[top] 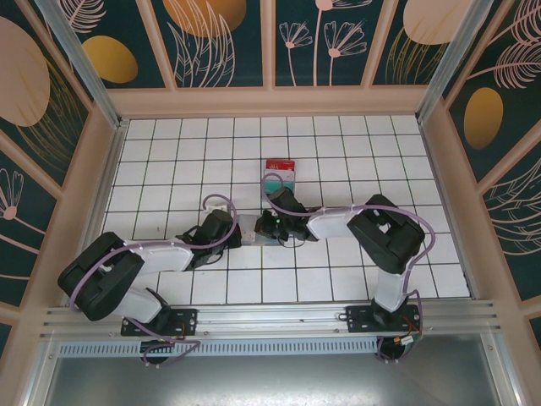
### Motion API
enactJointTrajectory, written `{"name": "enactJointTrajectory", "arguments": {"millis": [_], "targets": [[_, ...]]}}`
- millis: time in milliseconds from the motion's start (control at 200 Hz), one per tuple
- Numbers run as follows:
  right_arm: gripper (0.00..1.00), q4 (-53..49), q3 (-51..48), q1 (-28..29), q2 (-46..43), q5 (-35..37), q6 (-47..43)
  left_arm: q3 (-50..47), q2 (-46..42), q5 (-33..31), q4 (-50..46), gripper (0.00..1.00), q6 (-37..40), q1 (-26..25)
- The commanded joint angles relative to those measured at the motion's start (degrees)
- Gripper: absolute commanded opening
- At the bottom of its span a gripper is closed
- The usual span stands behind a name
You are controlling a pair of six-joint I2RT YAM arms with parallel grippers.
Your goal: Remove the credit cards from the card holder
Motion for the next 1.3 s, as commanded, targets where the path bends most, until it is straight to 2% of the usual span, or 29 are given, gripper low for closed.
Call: {"name": "enactJointTrajectory", "arguments": {"millis": [0,435,541,686,1291], "targets": [[0.0,-1.18,-2.46,-0.83,-2.92,2.04,-0.31,-1.42,-0.47,-1.89,-4.59,0.0,-0.69,-0.07],[0.0,0.17,-3.56,-1.16,-5.12,1.37,-1.28,-1.29,-1.47,-1.89,-5.39,0.01,-0.47,-0.07],[0.12,1.47,-3.04,-0.49,-5.12,0.62,-1.82,-1.24,-1.18,-1.62,-5.01,0.01,-0.43,-0.11],[0.18,1.43,-1.23,0.66,-4.2,0.6,-2.43,-1.1,-0.83,-1.14,-4.7,0.01,-0.14,-0.13],[0.19,2.44,0.31,1.05,0.59,-1.29,-2.46,-1.11,0.06,0.48,-3.48,0.01,0.15,-0.13]]}}
